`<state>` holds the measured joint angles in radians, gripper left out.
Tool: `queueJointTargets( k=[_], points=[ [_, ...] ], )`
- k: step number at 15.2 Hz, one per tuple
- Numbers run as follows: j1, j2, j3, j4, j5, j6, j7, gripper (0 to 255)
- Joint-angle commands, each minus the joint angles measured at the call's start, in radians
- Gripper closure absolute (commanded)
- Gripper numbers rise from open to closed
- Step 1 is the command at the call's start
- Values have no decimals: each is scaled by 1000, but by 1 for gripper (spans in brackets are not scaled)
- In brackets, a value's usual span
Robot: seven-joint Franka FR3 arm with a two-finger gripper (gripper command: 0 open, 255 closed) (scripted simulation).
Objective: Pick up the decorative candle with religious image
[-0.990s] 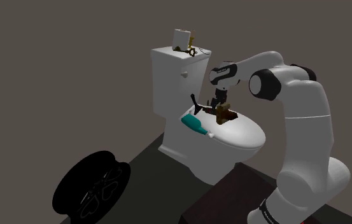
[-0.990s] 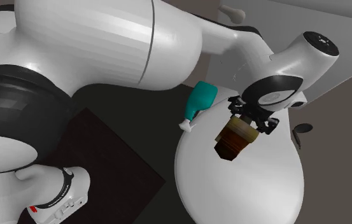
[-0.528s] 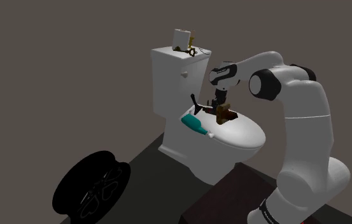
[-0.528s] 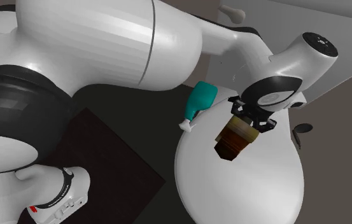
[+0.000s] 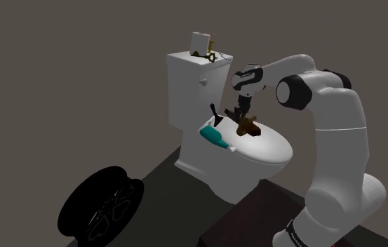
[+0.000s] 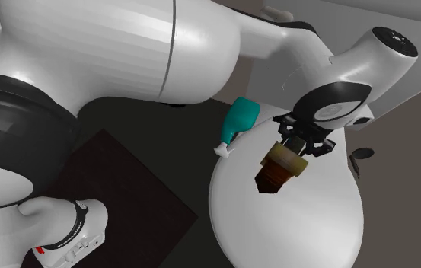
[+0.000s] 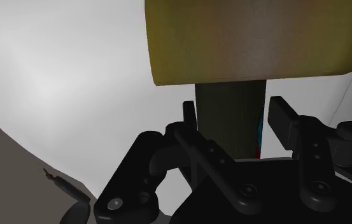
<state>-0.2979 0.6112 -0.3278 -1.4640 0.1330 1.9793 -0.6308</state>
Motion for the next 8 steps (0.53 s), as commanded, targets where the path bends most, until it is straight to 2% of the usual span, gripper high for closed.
queueJointTargets(
  k=[1,8],
  points=[
    [0,-8,-2,14,-3,-21,1,255],
    [1,-38,-8,64,-12,-99,4,255]
  ],
)
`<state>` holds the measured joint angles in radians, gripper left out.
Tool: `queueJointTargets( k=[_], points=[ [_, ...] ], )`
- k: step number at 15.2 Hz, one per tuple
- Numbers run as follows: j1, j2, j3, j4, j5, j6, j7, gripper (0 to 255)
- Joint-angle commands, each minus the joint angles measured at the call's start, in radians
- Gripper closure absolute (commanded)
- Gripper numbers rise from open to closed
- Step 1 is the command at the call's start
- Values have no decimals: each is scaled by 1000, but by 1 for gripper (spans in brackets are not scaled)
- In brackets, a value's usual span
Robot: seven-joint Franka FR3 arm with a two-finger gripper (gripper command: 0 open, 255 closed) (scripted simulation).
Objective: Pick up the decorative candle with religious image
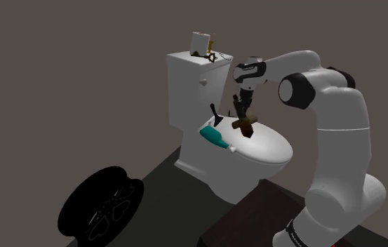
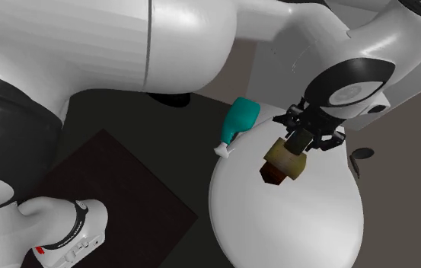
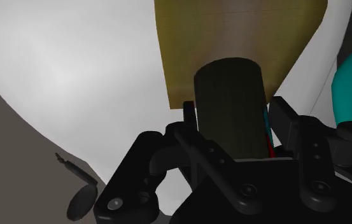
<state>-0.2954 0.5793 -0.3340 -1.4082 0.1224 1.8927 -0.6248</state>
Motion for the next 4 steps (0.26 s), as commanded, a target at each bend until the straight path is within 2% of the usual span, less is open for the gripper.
queueJointTargets(
  k=[1,4],
  points=[
    [-2,-9,-2,16,-3,-24,-2,255],
    [-2,-13,-3,26,-4,-37,-2,255]
  ],
)
